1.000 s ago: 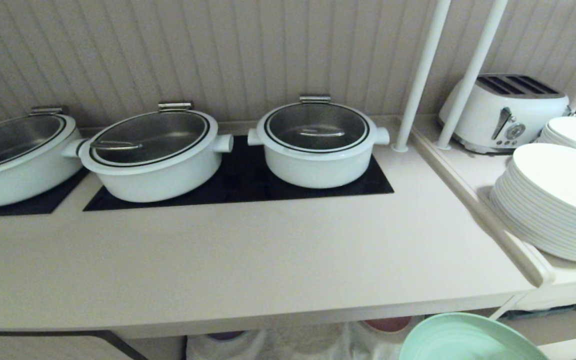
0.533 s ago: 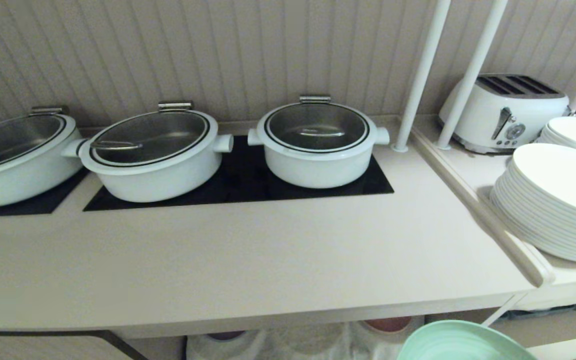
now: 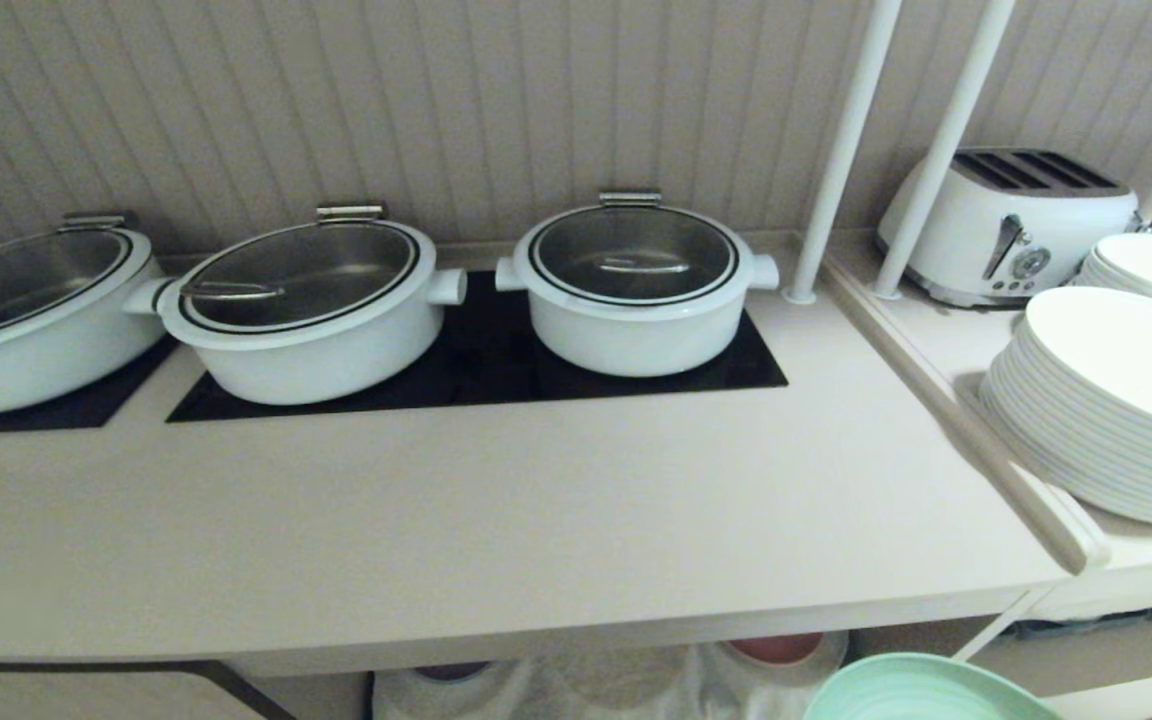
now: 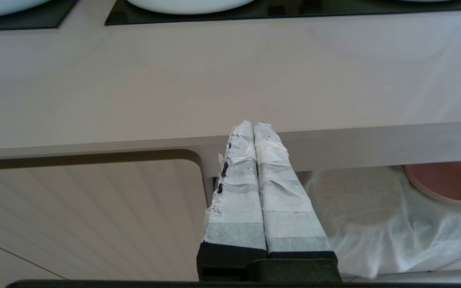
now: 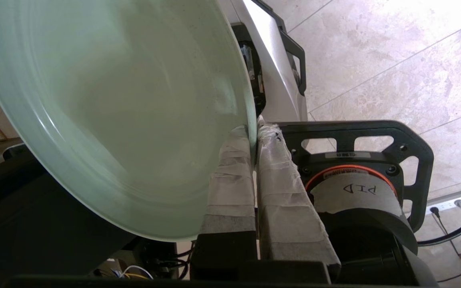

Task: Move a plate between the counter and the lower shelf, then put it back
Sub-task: Put the plate in the cupboard

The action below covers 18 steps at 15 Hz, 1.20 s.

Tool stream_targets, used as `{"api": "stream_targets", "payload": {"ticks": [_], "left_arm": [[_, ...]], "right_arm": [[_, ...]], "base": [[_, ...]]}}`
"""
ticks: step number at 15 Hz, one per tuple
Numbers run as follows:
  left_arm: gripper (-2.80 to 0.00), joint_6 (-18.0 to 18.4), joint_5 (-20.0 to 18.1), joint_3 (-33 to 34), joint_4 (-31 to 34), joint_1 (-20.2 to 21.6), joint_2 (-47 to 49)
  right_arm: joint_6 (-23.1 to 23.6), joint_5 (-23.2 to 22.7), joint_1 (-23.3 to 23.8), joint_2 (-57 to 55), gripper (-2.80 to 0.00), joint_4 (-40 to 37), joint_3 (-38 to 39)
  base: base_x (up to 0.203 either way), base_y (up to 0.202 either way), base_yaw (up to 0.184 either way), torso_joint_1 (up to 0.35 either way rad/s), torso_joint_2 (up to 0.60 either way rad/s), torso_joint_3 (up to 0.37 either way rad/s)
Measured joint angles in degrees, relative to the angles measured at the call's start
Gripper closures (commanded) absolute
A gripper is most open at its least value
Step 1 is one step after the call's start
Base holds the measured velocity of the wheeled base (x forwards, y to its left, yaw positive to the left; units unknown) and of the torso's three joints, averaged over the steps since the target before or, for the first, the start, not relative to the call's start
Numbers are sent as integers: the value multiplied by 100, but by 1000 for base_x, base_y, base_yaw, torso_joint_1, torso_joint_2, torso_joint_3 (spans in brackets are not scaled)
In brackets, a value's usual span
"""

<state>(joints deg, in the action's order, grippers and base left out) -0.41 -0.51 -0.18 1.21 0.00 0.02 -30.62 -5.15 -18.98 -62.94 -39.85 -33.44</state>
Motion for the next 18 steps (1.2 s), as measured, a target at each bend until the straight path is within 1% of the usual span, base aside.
{"api": "stream_targets", "payload": {"ticks": [5,16,18], "left_arm": [[0,-2,0,0,0,0,0],[0,-3,0,0,1,0,0],[0,-7,-3,0,2,0,0]], "right_arm": [[-80,-8,2,206,0,-2,187],[-83,-18,-4,327,0,21,280],[-83,-113,0,322,0,31,282]], "base": [[0,0,0,0,0,0],[0,0,0,0,0,0],[0,0,0,0,0,0]]}}
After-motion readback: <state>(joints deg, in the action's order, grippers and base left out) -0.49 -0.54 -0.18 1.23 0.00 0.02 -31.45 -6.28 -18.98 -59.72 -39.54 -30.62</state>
